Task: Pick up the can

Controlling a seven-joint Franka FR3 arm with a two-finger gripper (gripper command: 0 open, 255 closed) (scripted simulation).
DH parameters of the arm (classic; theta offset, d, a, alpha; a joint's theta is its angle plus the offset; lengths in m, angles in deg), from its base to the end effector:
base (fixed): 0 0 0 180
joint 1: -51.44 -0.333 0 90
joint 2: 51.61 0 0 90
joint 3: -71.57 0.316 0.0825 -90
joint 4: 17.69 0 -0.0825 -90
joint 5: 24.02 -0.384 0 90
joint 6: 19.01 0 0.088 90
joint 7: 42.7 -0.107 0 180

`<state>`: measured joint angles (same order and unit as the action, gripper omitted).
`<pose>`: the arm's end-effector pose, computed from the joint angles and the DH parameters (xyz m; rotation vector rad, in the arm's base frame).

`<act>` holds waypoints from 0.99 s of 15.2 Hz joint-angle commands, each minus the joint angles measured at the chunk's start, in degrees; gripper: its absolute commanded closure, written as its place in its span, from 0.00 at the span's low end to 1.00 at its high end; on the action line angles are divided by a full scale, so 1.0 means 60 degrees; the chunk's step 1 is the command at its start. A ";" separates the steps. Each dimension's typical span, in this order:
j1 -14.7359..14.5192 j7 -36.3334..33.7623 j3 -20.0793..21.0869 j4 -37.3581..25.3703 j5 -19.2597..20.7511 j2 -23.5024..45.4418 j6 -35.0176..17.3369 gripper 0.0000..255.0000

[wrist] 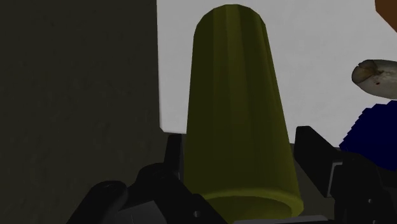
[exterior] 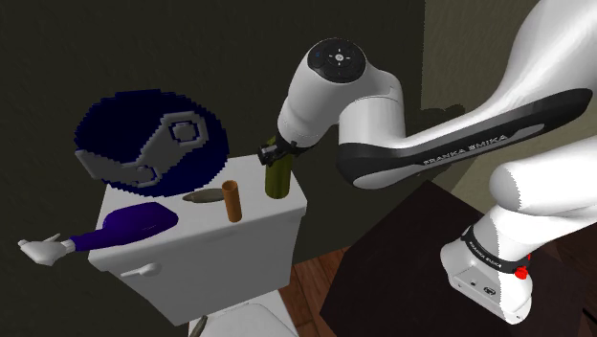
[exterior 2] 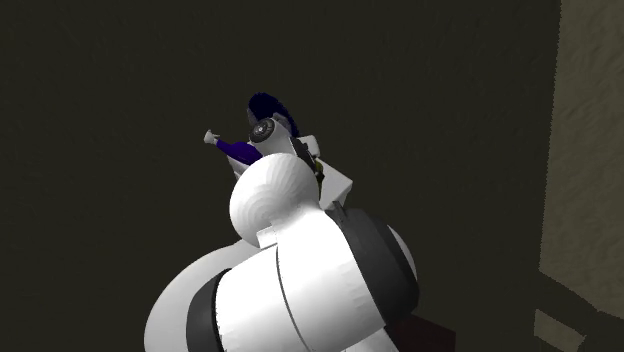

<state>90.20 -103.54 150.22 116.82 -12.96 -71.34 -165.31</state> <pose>0.3893 0.3444 0.3844 2.9241 -0.2677 0.7729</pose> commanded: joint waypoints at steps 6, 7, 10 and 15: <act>-0.0526 0.0256 -0.0564 -0.0164 -0.0177 -0.0066 0.0348 1.00; -0.0697 0.0347 -0.0751 -0.0218 -0.0247 -0.0104 0.0462 1.00; -0.1144 0.0618 -0.1254 -0.0395 -0.0456 -0.0226 0.0806 1.00; -0.1708 0.1040 -0.1932 -0.0732 -0.0769 -0.0437 0.1382 1.00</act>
<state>80.80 -97.96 139.68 112.82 -17.10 -73.61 -157.76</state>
